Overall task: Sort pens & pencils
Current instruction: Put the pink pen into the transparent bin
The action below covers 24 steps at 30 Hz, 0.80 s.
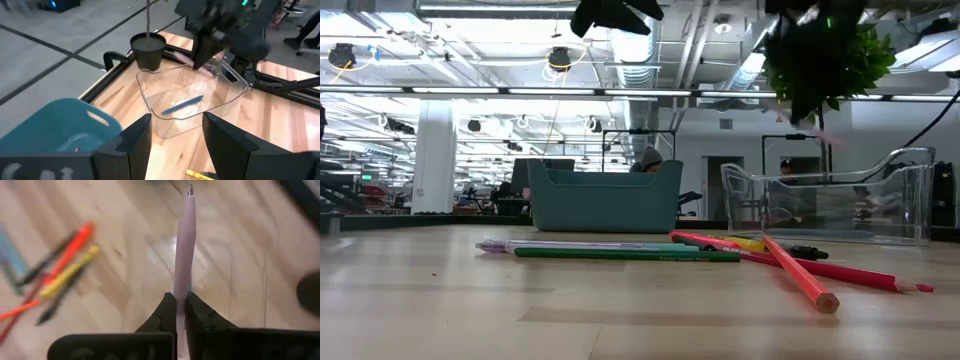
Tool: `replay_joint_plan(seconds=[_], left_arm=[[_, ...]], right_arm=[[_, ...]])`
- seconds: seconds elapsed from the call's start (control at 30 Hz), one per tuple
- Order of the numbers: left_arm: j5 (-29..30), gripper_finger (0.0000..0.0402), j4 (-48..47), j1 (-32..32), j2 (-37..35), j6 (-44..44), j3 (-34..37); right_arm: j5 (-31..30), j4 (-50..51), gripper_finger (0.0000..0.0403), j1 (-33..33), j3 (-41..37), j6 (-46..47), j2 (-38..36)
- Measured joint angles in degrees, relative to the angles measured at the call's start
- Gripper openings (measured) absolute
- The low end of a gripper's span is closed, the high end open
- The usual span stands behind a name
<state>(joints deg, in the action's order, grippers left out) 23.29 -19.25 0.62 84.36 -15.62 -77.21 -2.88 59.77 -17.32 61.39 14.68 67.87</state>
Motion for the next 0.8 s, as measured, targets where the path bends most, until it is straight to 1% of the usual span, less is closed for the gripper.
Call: replay_joint_plan(seconds=[0.13, 0.3, 0.5, 0.7, 0.8], left_arm=[[-0.09, 0.0158, -0.99, 0.0, 0.0, -0.1, 0.0], [-0.55, 0.0158, -1.28, 0.13, -0.02, -0.1, 0.0], [-1.69, 0.0158, -3.33, 0.13, -0.02, -0.55, 0.0], [-2.14, 0.0158, -5.69, 0.13, -0.04, -1.71, 0.0], [-3.65, 0.0158, -6.99, 0.13, -0.04, -2.37, 0.0]], right_arm=[[0.14, -4.24, 0.0024, -0.63, -8.75, 2.48, 0.44], [-0.03, -10.02, 0.0024, -2.72, -15.19, 3.36, 2.55], [-0.07, -12.0, 0.0024, -5.05, -17.54, 2.16, 6.94], [-0.38, -13.06, 0.0047, -5.73, -17.64, 1.34, 11.86], [-0.33, -13.95, 0.0053, -5.64, -17.64, 1.37, 12.75]])
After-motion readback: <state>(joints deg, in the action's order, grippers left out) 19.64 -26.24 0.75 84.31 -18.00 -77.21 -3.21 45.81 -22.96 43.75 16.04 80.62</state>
